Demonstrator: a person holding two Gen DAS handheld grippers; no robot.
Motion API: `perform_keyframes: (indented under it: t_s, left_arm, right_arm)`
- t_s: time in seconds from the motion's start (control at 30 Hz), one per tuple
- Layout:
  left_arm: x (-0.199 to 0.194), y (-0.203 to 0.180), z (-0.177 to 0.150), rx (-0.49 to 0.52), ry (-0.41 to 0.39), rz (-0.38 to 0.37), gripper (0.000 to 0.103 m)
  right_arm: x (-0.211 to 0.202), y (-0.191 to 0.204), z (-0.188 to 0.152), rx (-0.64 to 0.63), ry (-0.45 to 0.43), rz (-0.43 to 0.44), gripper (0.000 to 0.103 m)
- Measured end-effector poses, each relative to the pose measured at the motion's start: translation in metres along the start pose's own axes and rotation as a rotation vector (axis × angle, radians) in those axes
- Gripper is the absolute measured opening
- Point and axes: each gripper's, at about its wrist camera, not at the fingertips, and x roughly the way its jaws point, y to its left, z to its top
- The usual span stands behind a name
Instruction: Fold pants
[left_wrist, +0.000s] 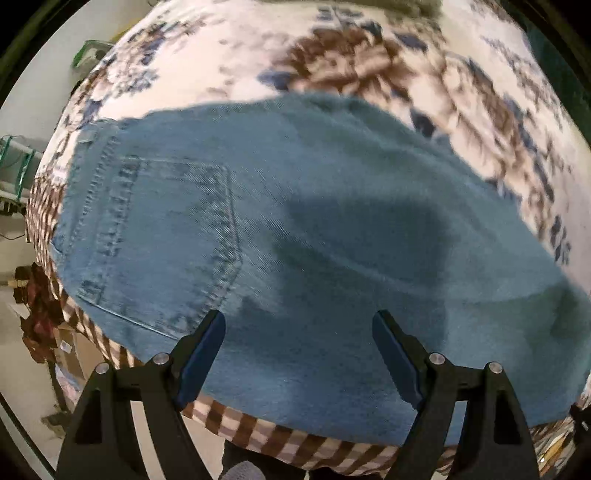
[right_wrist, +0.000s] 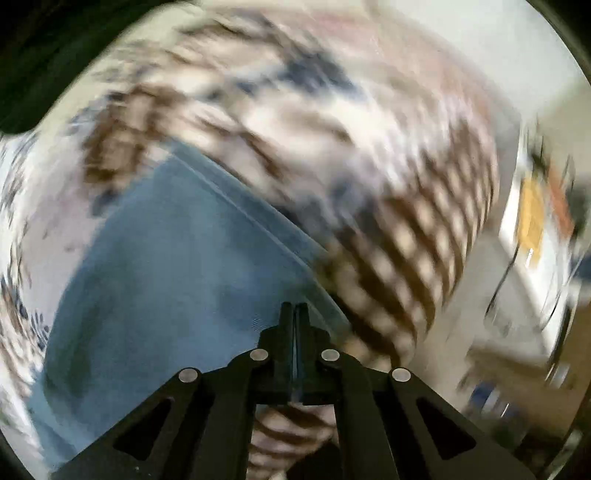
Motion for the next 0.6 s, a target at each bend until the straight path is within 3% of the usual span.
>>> perform_keyframes:
  t_s: [0.07, 0.13, 0.2, 0.23, 0.33, 0.4, 0.53, 0.6]
  left_arm:
    - [0.005, -0.001, 0.000, -0.004, 0.027, -0.009, 0.081]
    - [0.000, -0.004, 0.002, -0.005, 0.027, -0.023, 0.081]
    - [-0.010, -0.012, 0.005, 0.007, 0.008, -0.042, 0.081]
    - [-0.014, -0.017, 0.008, 0.015, -0.002, -0.050, 0.081]
    - [-0.022, -0.036, 0.016, 0.049, -0.023, -0.068, 0.081]
    - [-0.023, -0.046, 0.021, 0.071, -0.033, -0.072, 0.081]
    - [-0.020, -0.062, 0.022, 0.114, -0.033, -0.078, 0.081]
    - [-0.014, -0.069, 0.019, 0.126, -0.027, -0.073, 0.081]
  right_arm:
    - [-0.008, -0.015, 0.004, 0.067, 0.010, 0.022, 0.005]
    - [-0.028, -0.012, 0.006, 0.063, -0.024, 0.053, 0.018]
    - [-0.056, 0.010, 0.011, 0.023, -0.076, 0.093, 0.044]
    - [-0.064, 0.017, 0.011, -0.005, -0.092, 0.080, 0.050]
    - [-0.067, 0.028, 0.026, 0.026, -0.121, 0.008, 0.053]
    - [-0.052, 0.017, 0.044, 0.103, -0.076, -0.001, 0.053]
    - [-0.020, 0.001, 0.042, 0.240, 0.045, 0.108, 0.053]
    - [-0.012, 0.002, 0.039, 0.256, 0.061, 0.159, 0.053]
